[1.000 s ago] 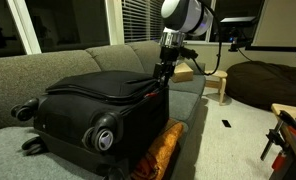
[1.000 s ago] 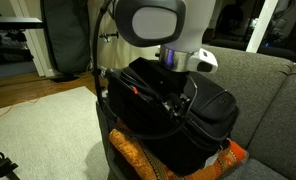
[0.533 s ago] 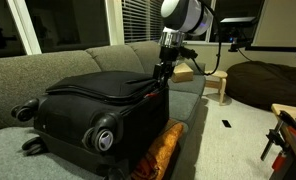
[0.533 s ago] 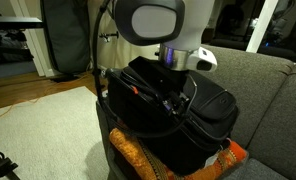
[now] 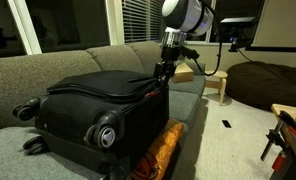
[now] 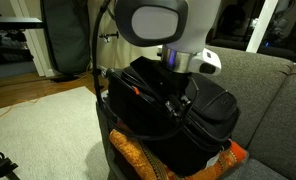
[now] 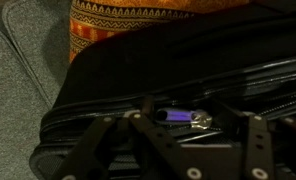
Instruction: Pull the zipper on the suitcase to open
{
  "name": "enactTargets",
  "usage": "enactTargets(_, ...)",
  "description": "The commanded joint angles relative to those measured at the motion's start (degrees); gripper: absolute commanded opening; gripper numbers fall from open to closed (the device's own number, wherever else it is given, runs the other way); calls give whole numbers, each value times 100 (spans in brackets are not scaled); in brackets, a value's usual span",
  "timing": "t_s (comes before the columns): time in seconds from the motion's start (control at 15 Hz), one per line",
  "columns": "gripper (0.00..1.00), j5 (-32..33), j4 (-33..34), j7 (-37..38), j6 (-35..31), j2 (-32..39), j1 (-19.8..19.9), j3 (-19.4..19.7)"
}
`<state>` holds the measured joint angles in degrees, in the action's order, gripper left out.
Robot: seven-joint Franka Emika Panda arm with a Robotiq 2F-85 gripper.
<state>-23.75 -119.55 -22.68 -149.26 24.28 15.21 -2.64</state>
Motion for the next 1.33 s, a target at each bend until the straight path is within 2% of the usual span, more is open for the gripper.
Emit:
enactTargets(0.0, 34, -287, -461, -162, -329, -228, 311, -2)
enactTargets(0.4, 34, -616, -635, -326, -371, -307, 443, 41)
enactTargets(1.13, 34, -588, -516, -553, -417, -158, 952, 243)
enactTargets(1.2, 84, -557, -543, -561, -427, -168, 961, 257)
enactTargets(1.27, 85, -549, -614, -596, -438, -215, 962, 248)
